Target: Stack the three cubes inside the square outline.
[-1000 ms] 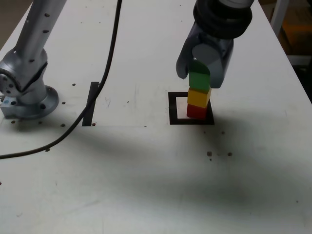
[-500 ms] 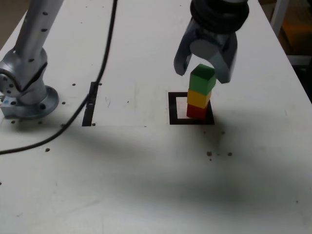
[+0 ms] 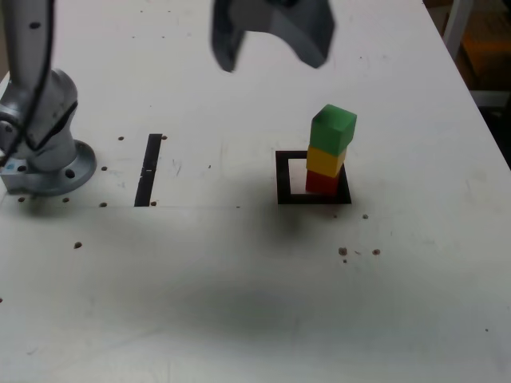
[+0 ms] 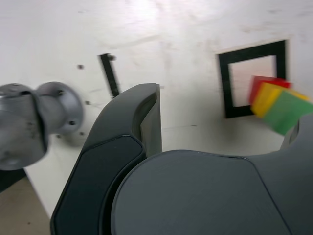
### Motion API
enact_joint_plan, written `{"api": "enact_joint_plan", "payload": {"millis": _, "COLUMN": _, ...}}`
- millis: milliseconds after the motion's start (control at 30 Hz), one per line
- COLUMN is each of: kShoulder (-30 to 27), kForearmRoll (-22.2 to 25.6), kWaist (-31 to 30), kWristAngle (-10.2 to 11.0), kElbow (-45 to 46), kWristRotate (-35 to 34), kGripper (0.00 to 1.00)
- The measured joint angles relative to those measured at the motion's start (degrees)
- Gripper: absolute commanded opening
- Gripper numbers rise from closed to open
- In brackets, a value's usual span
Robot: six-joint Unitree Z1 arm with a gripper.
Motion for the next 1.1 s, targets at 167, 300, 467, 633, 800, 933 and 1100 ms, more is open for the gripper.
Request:
{"api": "enact_joint_plan", "payload": {"millis": 167, "kShoulder": -5.09, "kForearmRoll": -1.73, "kWaist": 1.69, "kWristAngle": -2.21, "kElbow": 12.23, "kWristRotate": -2.3, "kGripper": 1.0}}
{"api": "enact_joint_plan", "payload": {"millis": 300, "kShoulder": -6.08, "kForearmRoll": -5.68, "kWaist": 1.74, "kWristAngle": -6.47, "kElbow": 19.88, "kWristRotate": -5.88, "kGripper": 1.0}}
{"api": "enact_joint_plan", "payload": {"millis": 467, "kShoulder": -12.35, "kForearmRoll": -16.73, "kWaist": 1.75, "kWristAngle": -11.64, "kElbow": 31.93, "kWristRotate": -7.8, "kGripper": 1.0}}
{"api": "enact_joint_plan", "payload": {"millis": 633, "kShoulder": -18.1, "kForearmRoll": -26.27, "kWaist": 1.83, "kWristAngle": -12.5, "kElbow": 42.34, "kWristRotate": -7.86, "kGripper": 1.0}}
{"api": "enact_joint_plan", "payload": {"millis": 800, "kShoulder": -17.37, "kForearmRoll": -26.97, "kWaist": 1.83, "kWristAngle": -11.28, "kElbow": 52.37, "kWristRotate": -7.87, "kGripper": 0.99}}
{"api": "enact_joint_plan", "payload": {"millis": 933, "kShoulder": -17.48, "kForearmRoll": -26.63, "kWaist": 1.58, "kWristAngle": -11.0, "kElbow": 52.72, "kWristRotate": -7.5, "kGripper": 1.0}}
{"api": "enact_joint_plan", "payload": {"millis": 1100, "kShoulder": -17.93, "kForearmRoll": -26.17, "kWaist": 1.45, "kWristAngle": -11.34, "kElbow": 53.75, "kWristRotate": -7.17, "kGripper": 1.0}}
